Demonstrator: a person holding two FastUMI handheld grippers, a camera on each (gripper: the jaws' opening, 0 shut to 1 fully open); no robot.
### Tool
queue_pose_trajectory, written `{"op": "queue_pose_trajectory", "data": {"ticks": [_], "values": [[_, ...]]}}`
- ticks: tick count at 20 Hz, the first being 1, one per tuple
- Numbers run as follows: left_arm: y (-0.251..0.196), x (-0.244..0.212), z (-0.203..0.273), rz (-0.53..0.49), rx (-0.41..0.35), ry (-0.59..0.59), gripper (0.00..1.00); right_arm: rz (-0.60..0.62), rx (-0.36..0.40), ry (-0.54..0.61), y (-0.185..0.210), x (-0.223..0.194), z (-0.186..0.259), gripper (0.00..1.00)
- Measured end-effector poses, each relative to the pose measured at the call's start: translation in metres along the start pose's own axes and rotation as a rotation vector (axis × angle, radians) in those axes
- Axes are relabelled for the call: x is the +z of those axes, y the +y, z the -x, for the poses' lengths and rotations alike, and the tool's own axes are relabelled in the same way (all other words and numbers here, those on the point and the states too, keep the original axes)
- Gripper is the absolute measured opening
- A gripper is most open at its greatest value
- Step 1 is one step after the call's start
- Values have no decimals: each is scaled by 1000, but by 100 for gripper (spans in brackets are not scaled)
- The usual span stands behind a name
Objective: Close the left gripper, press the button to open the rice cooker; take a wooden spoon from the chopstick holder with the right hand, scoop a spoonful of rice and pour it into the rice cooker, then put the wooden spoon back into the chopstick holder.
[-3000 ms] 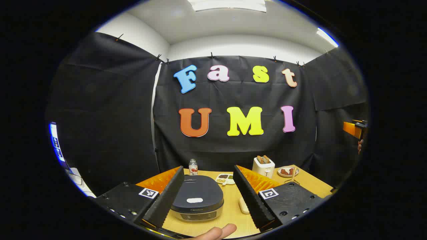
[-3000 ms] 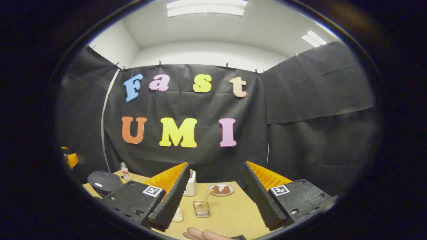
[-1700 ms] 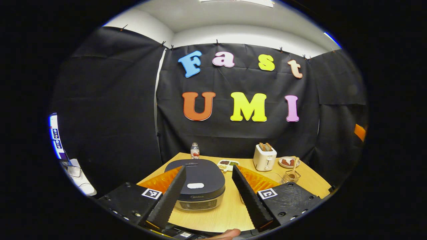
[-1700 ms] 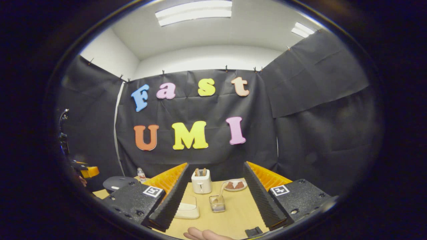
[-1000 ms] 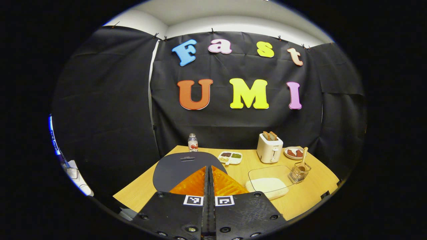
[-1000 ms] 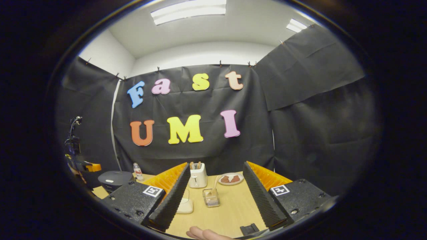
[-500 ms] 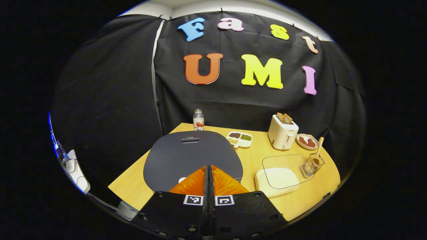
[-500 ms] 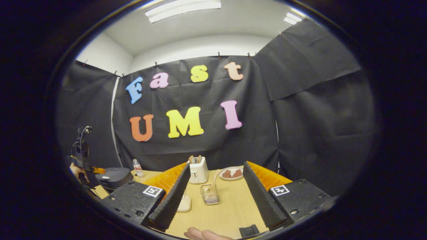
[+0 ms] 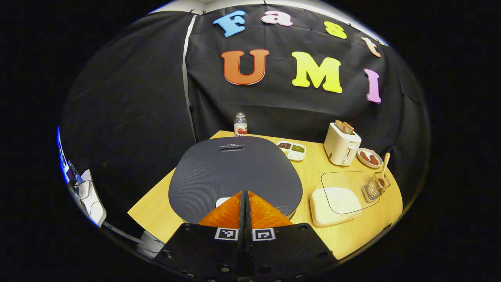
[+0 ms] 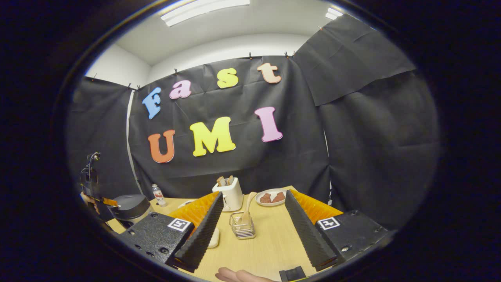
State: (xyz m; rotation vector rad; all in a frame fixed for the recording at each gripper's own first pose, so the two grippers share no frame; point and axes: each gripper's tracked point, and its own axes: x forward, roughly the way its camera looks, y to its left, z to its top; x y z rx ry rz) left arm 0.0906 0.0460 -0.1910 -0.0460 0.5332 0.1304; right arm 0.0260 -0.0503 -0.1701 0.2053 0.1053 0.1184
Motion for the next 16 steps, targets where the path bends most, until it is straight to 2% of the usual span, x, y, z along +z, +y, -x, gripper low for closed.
{"op": "queue_pose_trajectory", "data": {"ticks": [1,3,5,6,8,12,16], "values": [[-1,-1,-1,-6,-3,4,0,7,4,-8,-2,-1,-3,100],[-1,-2,-2,-29,-14,2,0,29,-4,-19,-9,-7,-10,96],[2,-1,-4,27,-33,-5,0,41,-9,-12,-13,-14,-19,96],[0,0,-3,59,-46,-9,0,41,-3,18,-12,-23,-23,100],[1,-6,-6,64,-58,1,0,24,16,59,-13,-32,-31,96],[3,-6,-6,42,-40,1,0,3,-32,60,-27,-27,-40,100],[1,11,1,138,-43,-45,0,17,-31,84,-21,-23,-37,100]]}}
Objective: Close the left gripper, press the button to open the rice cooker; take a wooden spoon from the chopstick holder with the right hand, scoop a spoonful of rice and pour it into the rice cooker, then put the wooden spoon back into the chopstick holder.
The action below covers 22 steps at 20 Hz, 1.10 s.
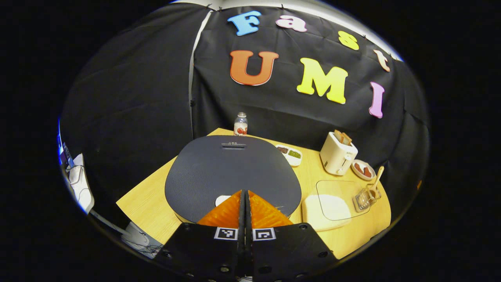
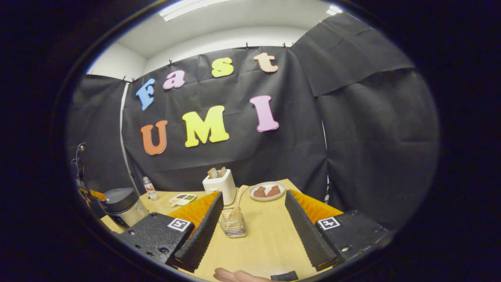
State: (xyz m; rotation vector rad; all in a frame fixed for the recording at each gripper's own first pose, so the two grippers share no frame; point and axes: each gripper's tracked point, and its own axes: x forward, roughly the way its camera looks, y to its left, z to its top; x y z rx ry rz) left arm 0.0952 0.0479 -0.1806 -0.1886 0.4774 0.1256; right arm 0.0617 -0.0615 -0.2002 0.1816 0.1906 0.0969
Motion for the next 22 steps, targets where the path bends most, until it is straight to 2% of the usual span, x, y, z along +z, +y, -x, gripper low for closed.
{"op": "queue_pose_trajectory", "data": {"ticks": [2,3,4,6,8,9,14,21,22], "values": [[-1,22,13,32,-18,-75,1,24,7,2,4,1,5,96],[-6,39,23,47,-48,-133,1,39,3,10,5,-1,6,100],[-14,57,35,48,-72,-201,17,52,-3,20,4,-5,5,96],[-6,88,66,24,-44,-340,50,60,-18,34,3,-8,1,100],[-1,92,81,18,-12,-383,83,60,-35,41,4,-11,-7,100],[-1,90,84,19,-13,-386,94,61,-42,49,4,-13,-10,100],[-7,65,91,-40,-63,-293,94,85,-58,78,12,-25,-36,100],[-20,56,109,-124,-95,-339,94,107,-25,167,15,-55,-110,100],[-21,58,112,-132,-100,-357,94,102,-13,170,17,-58,-123,96]]}}
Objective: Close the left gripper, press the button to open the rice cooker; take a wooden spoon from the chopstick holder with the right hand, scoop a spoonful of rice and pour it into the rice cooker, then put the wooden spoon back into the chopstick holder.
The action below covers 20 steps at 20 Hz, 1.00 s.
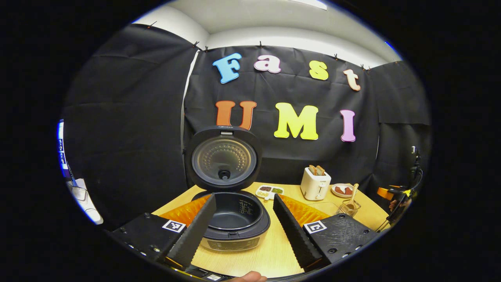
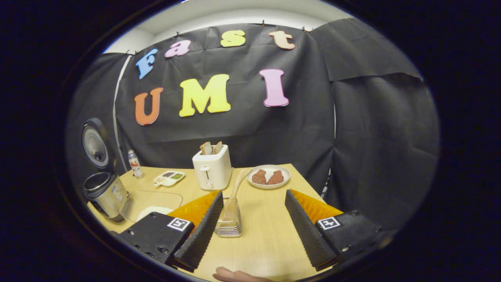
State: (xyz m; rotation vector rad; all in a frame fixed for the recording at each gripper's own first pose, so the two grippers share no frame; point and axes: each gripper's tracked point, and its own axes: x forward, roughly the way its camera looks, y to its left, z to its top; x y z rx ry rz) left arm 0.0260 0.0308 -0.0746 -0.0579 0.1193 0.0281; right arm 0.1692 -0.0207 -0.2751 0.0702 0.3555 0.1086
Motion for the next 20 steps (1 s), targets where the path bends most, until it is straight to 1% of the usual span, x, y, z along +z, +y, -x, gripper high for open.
{"op": "queue_pose_trajectory", "data": {"ticks": [1,2,3,4,5,6,7,8,9,10,12,13,14,15,16,17,18,19,20], "values": [[2,2,0,-6,1,-16,94,-5,4,18,1,-3,-13,100],[3,4,0,-10,2,-23,94,-12,22,26,5,-6,-26,100],[4,3,-2,-10,1,-26,94,-21,39,42,10,-9,-38,97],[4,1,-3,-8,0,-28,94,-27,56,60,15,-15,-51,100],[4,1,-7,-6,-2,-32,94,-29,77,72,20,-18,-62,100],[4,1,-9,-3,1,-35,94,-31,85,85,22,-23,-75,97],[5,0,-12,-1,7,-34,94,-43,86,95,23,-24,-88,97],[4,-1,-15,0,10,-34,94,-58,94,107,25,-28,-101,100],[4,-1,-19,-3,11,-37,94,-75,110,113,29,-29,-113,97],[6,-2,-22,-9,13,-37,94,-92,116,110,30,-29,-126,100],[9,-1,-32,-22,19,-49,94,-113,128,109,31,-29,-152,100],[11,0,-39,-26,15,-60,94,-128,136,118,32,-29,-164,93],[11,0,-45,-33,4,-70,94,-153,141,144,33,-33,-175,98],[12,0,-52,-40,-8,-78,94,-184,165,179,37,-38,-180,96],[15,-1,-60,-45,-13,-78,94,-224,204,210,46,-41,-184,91],[17,-4,-67,-46,-16,-72,94,-256,238,231,53,-42,-187,88],[17,-8,-73,-47,-28,-61,94,-267,239,246,53,-46,-190,85],[16,-9,-76,-48,-39,-53,94,-257,224,265,53,-50,-193,83],[18,-9,-79,-51,-41,-42,95,-252,227,282,54,-56,-196,71]]}}
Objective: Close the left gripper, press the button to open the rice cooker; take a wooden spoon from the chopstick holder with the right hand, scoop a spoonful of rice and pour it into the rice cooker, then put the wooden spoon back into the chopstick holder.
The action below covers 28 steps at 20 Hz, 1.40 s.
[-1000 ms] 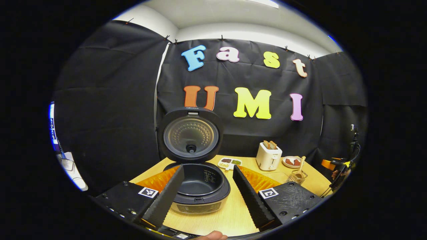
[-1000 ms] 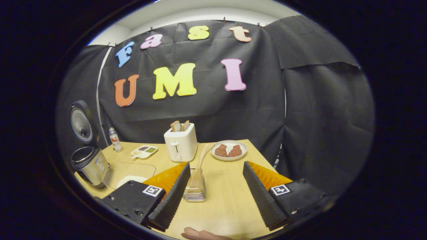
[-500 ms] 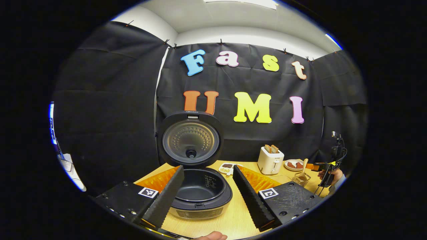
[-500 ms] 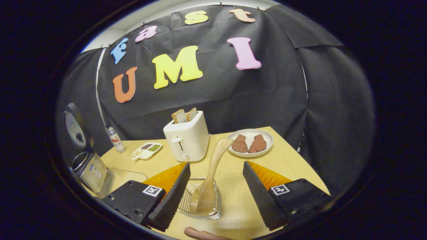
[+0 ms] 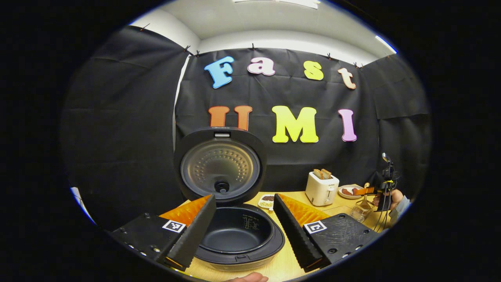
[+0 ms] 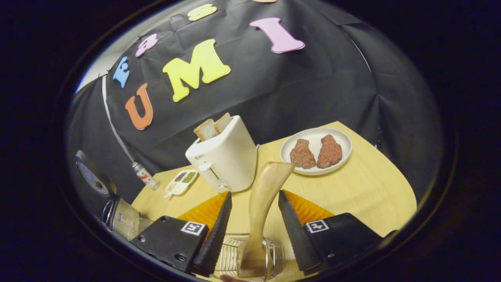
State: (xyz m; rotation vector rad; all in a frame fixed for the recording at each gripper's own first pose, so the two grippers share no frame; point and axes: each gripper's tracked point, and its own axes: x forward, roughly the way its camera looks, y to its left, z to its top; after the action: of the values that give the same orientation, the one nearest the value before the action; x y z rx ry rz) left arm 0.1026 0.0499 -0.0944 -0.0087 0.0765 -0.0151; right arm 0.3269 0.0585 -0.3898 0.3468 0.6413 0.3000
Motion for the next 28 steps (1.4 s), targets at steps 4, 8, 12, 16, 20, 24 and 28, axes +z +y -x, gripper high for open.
{"op": "queue_pose_trajectory", "data": {"ticks": [4,8,12,16,20,24,28], "values": [[2,7,15,-12,-4,8,94,-17,18,-8,2,5,1,41],[-4,12,41,-7,-12,-14,94,-7,25,-35,6,9,11,23],[-16,1,60,13,1,-8,94,112,27,-111,22,19,38,19],[-17,-11,65,3,26,23,94,244,16,-275,47,48,81,19],[5,-14,75,-5,116,19,95,287,31,-302,80,57,112,19],[19,-15,89,-5,127,11,95,320,64,-345,124,60,141,16],[21,-17,93,-28,121,9,95,354,83,-379,168,60,157,13]]}}
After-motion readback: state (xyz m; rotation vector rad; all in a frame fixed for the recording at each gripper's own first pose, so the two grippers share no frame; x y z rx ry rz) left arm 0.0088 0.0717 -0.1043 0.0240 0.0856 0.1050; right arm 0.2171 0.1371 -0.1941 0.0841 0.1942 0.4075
